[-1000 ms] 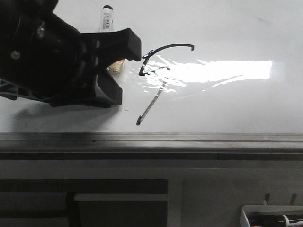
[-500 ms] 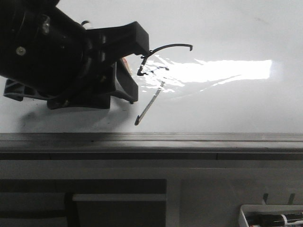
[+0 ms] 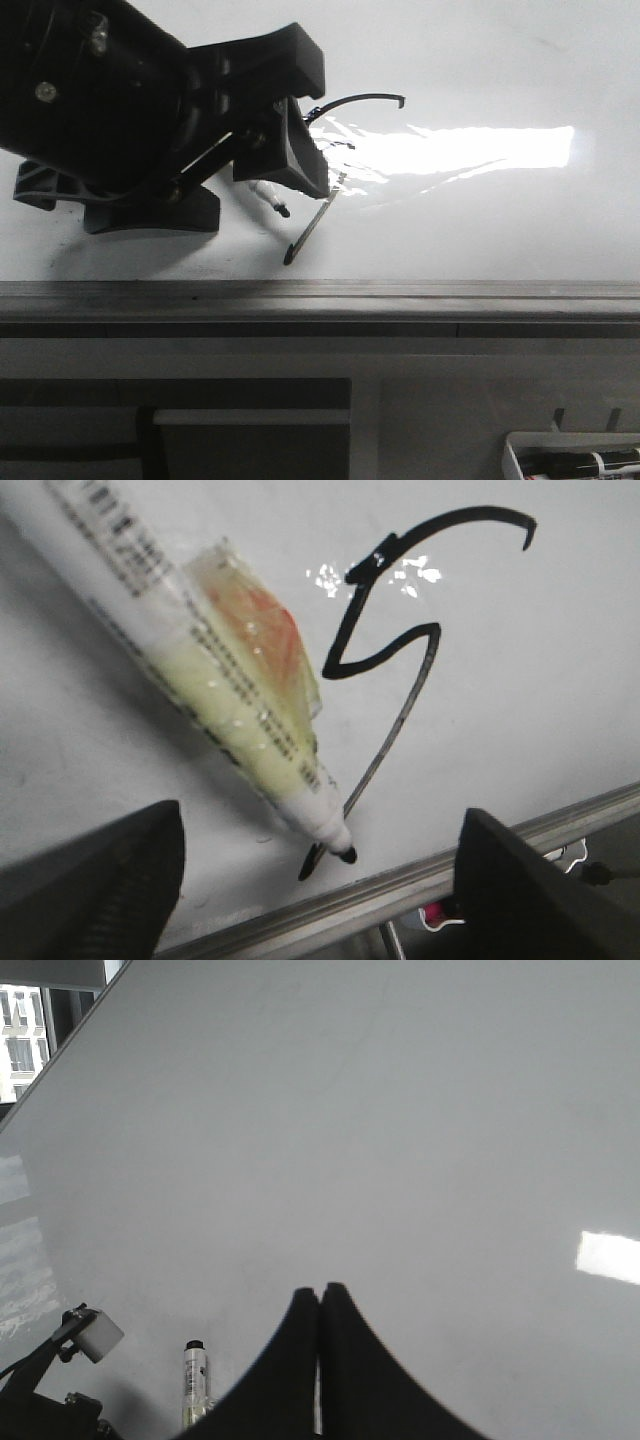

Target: Write number 5 on whiteboard

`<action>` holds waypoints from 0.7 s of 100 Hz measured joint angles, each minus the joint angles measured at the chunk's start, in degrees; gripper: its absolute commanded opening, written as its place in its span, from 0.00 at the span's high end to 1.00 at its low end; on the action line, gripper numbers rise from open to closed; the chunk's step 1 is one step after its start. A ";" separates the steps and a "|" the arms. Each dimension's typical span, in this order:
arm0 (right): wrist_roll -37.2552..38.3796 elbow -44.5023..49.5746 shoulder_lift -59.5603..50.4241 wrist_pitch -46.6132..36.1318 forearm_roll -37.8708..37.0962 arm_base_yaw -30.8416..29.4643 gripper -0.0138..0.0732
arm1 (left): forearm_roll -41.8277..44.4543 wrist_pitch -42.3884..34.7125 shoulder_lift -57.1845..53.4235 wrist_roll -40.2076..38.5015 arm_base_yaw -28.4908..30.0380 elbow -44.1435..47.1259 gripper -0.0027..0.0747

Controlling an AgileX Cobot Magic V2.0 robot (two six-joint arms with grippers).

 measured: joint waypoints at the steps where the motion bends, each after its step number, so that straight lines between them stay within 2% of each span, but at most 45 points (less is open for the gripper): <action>1: 0.00 0.00 0.00 0.00 0.00 0.00 0.91 | -0.22 0.00 -0.03 0.00 0.00 0.00 0.20; 37: 0.00 0.00 0.00 0.00 0.00 0.00 0.91 | -2.29 -11.88 -8.57 -0.13 -0.38 1.41 0.21; 51: 0.00 0.00 0.00 -0.05 0.00 0.00 0.91 | -2.68 -13.29 -13.79 0.25 -2.40 1.67 0.21; 64: 0.00 0.00 0.00 -0.05 0.00 0.00 0.91 | -2.68 -13.74 -19.67 4.71 -3.18 1.67 0.21; 70: -0.12 0.00 0.00 -0.05 0.48 0.00 0.91 | -2.80 -14.64 -22.95 7.71 -3.32 1.67 0.25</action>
